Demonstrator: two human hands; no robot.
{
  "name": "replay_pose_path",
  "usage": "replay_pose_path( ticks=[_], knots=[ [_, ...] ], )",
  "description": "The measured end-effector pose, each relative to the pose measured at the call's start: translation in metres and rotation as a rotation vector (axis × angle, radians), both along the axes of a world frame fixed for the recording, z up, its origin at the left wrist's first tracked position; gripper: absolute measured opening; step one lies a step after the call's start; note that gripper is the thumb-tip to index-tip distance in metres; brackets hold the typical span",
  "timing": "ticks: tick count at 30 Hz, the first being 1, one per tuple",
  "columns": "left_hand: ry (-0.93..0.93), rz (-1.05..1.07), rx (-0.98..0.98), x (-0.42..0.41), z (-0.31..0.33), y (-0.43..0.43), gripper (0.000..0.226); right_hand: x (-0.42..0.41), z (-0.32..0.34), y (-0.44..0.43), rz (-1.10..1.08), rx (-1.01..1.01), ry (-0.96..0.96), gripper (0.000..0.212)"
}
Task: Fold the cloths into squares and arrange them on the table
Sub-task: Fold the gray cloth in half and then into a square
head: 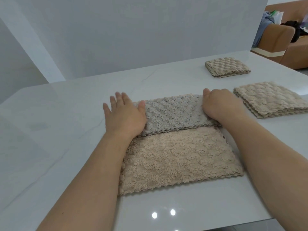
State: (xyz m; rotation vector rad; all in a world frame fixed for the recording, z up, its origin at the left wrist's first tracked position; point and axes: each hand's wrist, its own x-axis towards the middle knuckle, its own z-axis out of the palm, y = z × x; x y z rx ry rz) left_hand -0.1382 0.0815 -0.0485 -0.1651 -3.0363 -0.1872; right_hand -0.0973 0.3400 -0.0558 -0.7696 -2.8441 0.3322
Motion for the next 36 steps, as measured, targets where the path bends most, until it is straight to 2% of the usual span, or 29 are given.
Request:
replay_pose_path(
  ticks=[3, 8, 11, 14, 18, 23, 31, 33, 36],
  knots=[
    [0.102, -0.266, -0.005, 0.009, 0.005, 0.014, 0.080, 0.001, 0.005, 0.004, -0.059, 0.073, 0.009, 0.050],
    [0.017, -0.482, -0.021, 0.014, -0.004, 0.032, 0.093, 0.005, 0.005, -0.003, -0.019, 0.042, -0.107, 0.064],
    [-0.036, -0.493, -0.046, 0.010, -0.010, 0.036, 0.102, -0.002, -0.001, -0.001, -0.019, -0.049, -0.114, 0.062],
    [-0.065, -0.484, -0.081, 0.010, -0.014, 0.038, 0.105, -0.003, 0.001, -0.002, -0.016, -0.124, -0.091, 0.051],
    [-0.077, -0.475, -0.116, 0.010, -0.015, 0.039, 0.106, 0.000, 0.009, -0.004, -0.005, -0.246, 0.044, 0.035],
    [-0.087, -0.483, -0.114, 0.009, -0.018, 0.040, 0.107, 0.007, 0.026, -0.006, 0.042, -0.381, 0.196, 0.042],
    [-0.098, -0.480, -0.127, 0.009, -0.017, 0.041, 0.111, 0.018, 0.052, -0.014, 0.218, -0.544, 0.383, 0.026],
    [-0.095, -0.479, -0.123, 0.009, -0.017, 0.041, 0.111, 0.018, 0.060, -0.019, 0.256, -0.569, 0.391, 0.031],
    [-0.100, -0.483, -0.098, 0.008, -0.018, 0.041, 0.111, 0.015, 0.075, -0.025, 0.352, -0.488, 0.347, 0.043]
  ],
)
